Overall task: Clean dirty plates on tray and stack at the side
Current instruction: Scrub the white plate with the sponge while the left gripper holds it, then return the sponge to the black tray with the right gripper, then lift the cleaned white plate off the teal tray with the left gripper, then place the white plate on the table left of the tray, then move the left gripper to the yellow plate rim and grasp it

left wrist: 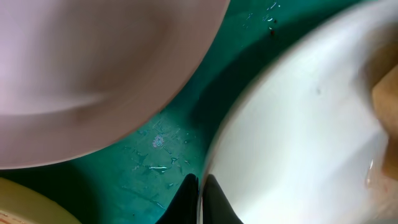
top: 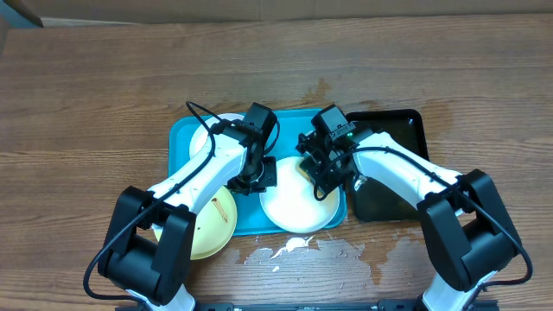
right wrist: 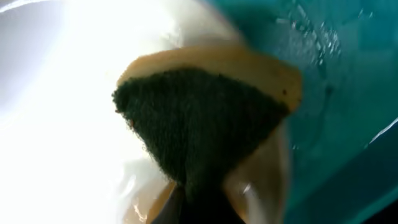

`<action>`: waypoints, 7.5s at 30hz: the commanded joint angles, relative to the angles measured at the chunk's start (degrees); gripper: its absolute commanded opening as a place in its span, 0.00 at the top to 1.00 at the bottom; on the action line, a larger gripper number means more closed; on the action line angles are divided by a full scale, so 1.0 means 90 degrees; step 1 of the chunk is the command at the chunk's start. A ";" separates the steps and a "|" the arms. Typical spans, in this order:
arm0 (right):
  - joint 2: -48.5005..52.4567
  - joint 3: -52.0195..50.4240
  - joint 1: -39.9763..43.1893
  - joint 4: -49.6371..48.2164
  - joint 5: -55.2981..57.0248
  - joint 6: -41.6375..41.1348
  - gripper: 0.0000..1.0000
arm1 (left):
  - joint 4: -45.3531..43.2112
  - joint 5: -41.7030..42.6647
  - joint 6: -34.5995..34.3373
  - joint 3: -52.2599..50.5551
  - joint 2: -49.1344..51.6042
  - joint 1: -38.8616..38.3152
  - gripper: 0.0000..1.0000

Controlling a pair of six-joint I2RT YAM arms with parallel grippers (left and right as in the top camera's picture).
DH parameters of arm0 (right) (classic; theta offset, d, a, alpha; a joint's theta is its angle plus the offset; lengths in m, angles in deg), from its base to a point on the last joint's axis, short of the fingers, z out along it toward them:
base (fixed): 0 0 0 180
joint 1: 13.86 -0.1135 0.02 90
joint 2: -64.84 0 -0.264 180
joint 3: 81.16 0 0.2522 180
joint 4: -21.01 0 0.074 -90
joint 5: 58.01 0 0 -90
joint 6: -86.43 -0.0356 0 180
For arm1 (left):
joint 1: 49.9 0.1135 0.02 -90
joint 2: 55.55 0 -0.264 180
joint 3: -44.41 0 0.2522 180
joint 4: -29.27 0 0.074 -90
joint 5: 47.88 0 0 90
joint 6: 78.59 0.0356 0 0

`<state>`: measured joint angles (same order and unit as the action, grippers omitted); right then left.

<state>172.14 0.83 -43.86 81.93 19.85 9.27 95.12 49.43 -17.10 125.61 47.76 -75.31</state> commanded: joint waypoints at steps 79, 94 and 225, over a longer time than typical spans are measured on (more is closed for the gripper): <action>-0.0908 0.1430 0.3597 0.1800 0.0083 -0.2263 0.96 | 0.2186 -0.8655 -0.0189 0.2990 0.0092 -0.3266 0.96; -0.0908 0.1430 0.3597 0.1749 0.0073 -0.2295 0.96 | 0.2756 -0.9277 -0.1290 0.2990 0.0092 -0.4277 0.96; -0.0911 -0.0935 0.2535 0.0126 0.0512 -0.2956 0.47 | 0.1763 -0.1741 -0.0097 -0.1069 -0.2178 0.3623 0.16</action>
<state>165.17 -7.74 -20.76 82.67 24.07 -17.26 113.18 38.94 -11.77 118.20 28.00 -43.05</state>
